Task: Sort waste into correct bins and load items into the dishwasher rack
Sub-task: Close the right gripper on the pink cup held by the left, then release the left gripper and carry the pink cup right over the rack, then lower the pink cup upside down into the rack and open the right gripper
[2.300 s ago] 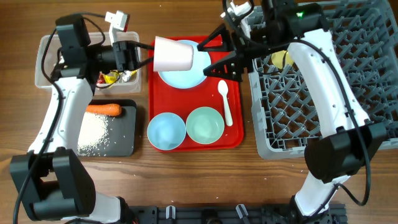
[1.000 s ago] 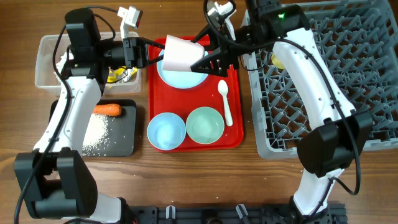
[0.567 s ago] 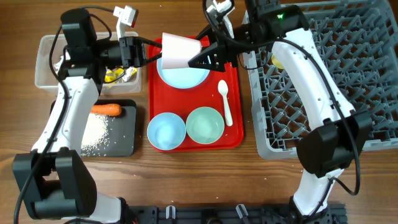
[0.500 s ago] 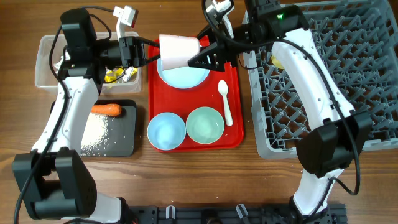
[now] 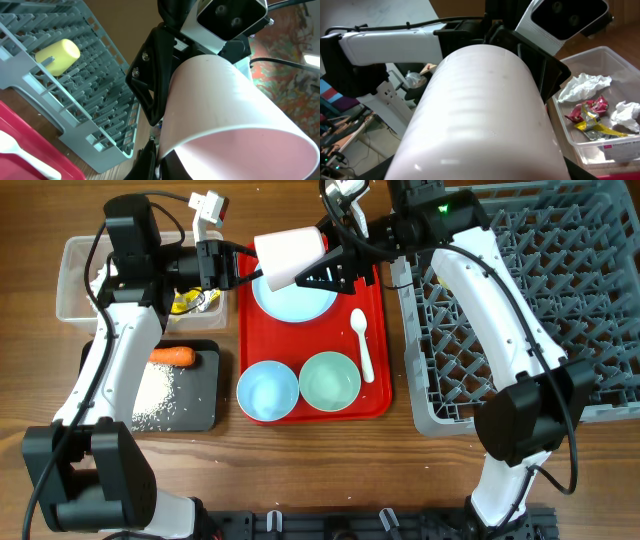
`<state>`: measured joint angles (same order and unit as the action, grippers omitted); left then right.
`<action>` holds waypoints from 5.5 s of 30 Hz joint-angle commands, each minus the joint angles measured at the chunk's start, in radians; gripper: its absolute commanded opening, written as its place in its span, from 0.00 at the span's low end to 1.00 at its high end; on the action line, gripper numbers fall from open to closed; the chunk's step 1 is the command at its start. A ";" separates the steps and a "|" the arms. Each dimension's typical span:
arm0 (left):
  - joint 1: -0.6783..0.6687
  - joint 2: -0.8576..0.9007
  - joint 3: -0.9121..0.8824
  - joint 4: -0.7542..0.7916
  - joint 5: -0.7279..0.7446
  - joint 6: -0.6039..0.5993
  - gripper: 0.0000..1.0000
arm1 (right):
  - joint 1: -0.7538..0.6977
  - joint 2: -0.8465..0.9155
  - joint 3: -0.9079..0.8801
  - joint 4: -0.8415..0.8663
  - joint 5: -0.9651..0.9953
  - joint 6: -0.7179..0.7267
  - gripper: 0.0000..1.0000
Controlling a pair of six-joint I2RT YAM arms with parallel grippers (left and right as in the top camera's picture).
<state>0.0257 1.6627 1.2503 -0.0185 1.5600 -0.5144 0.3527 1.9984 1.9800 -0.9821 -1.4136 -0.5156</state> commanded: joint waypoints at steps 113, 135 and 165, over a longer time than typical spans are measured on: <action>-0.142 -0.006 0.008 -0.592 -0.789 0.302 0.22 | -0.528 0.222 0.008 0.114 1.466 0.542 0.27; -0.142 -0.006 0.008 -0.592 -0.789 0.301 0.24 | -0.528 0.233 0.010 0.139 1.464 0.534 0.80; -0.142 -0.418 0.009 -0.758 -1.270 0.159 0.36 | -0.528 -0.084 0.140 -0.063 1.252 0.622 1.00</action>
<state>-0.1123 1.2446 1.2526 -0.7441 0.3138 -0.3534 -0.1741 1.9011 2.1204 -1.0435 -0.1421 0.0902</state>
